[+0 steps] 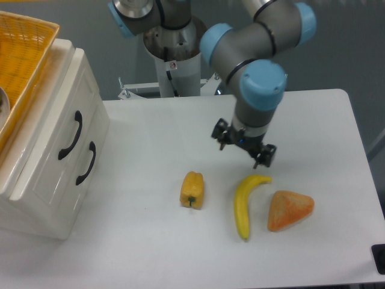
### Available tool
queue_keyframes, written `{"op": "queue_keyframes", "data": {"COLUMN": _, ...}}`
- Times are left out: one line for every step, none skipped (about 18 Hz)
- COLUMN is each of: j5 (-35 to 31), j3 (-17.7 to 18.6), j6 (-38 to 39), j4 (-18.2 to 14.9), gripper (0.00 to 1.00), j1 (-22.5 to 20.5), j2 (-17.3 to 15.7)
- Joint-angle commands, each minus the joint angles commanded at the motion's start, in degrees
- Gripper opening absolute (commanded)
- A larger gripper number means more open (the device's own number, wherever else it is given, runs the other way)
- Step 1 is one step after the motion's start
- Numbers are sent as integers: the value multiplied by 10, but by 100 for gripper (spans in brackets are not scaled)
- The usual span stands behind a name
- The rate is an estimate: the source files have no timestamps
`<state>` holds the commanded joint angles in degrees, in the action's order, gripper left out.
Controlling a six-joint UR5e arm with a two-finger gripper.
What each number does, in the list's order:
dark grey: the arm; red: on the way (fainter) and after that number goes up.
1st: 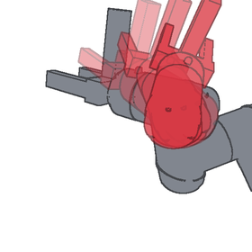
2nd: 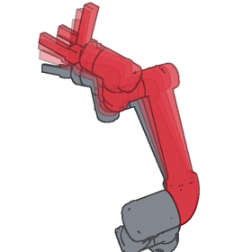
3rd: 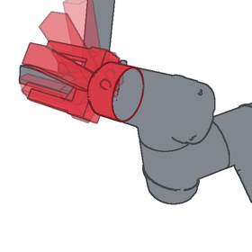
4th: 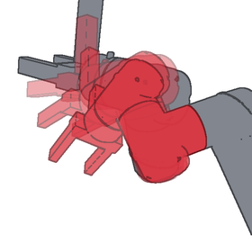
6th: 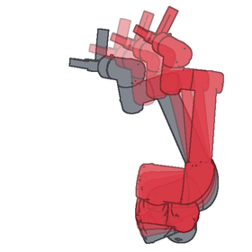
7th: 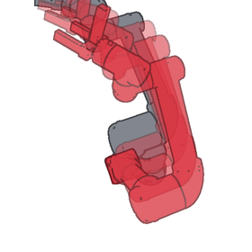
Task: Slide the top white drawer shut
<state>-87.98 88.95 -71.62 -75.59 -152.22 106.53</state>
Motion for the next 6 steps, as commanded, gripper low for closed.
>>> {"op": "queue_keyframes", "data": {"j5": 0, "j3": 0, "j6": -3, "j4": -2, "gripper": 100, "j1": -8, "j2": -3}}
{"op": "queue_keyframes", "data": {"j5": 0, "j3": 1, "j6": -3, "j4": -3, "gripper": 100, "j1": -11, "j2": -6}}
{"op": "queue_keyframes", "data": {"j5": 0, "j3": 0, "j6": -4, "j4": -3, "gripper": 100, "j1": -15, "j2": -8}}
{"op": "queue_keyframes", "data": {"j5": 0, "j3": 0, "j6": -7, "j4": -3, "gripper": 100, "j1": -24, "j2": -8}}
{"op": "queue_keyframes", "data": {"j5": 0, "j3": 0, "j6": -8, "j4": -4, "gripper": 100, "j1": -30, "j2": -9}}
{"op": "queue_keyframes", "data": {"j5": 0, "j3": 1, "j6": -8, "j4": -4, "gripper": 100, "j1": -33, "j2": -11}}
